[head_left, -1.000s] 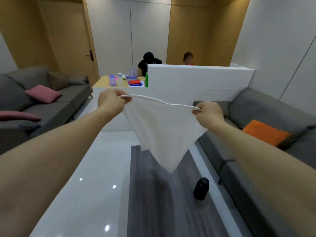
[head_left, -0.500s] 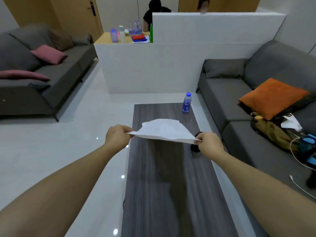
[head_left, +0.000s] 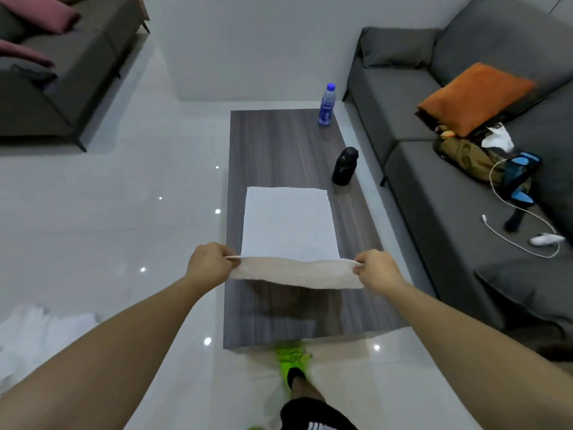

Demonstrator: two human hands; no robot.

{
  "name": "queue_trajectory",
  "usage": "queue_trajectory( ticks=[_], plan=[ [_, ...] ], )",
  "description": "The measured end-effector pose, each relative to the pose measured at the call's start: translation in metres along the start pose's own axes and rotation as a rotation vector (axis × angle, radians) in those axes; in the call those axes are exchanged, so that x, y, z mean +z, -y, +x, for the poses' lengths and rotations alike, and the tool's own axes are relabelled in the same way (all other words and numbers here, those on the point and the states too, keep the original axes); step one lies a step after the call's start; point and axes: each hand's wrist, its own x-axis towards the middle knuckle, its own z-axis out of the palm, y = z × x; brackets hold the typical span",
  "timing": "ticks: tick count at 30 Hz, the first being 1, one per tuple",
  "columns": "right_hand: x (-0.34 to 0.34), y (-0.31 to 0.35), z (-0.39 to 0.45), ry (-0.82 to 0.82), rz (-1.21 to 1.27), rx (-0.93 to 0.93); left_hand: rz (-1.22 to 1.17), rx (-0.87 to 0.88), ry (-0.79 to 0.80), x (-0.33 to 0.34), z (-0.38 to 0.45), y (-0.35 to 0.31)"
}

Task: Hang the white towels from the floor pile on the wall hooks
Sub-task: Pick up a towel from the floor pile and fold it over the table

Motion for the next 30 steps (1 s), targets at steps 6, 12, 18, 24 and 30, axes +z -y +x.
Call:
queue_trajectory(
  ticks=[6, 12, 18, 24, 30],
  plan=[
    [0.024, -0.014, -0.02, -0.039, 0.062, 0.079, 0.02, -0.024, 0.033, 0.013, -0.02, 0.018],
    [0.021, -0.008, 0.032, -0.064, 0.057, 0.094, 0.03, -0.046, 0.046, 0.014, 0.032, 0.007],
    [0.009, 0.008, 0.134, -0.028, 0.071, 0.098, 0.03, -0.097, 0.052, 0.009, 0.132, -0.016],
    [-0.001, 0.027, 0.245, 0.004, 0.081, 0.115, -0.042, -0.178, 0.011, 0.021, 0.233, -0.044],
    [0.053, 0.004, 0.274, 0.118, 0.216, 0.241, -0.036, -0.355, 0.174, 0.081, 0.245, -0.017]
  ],
)
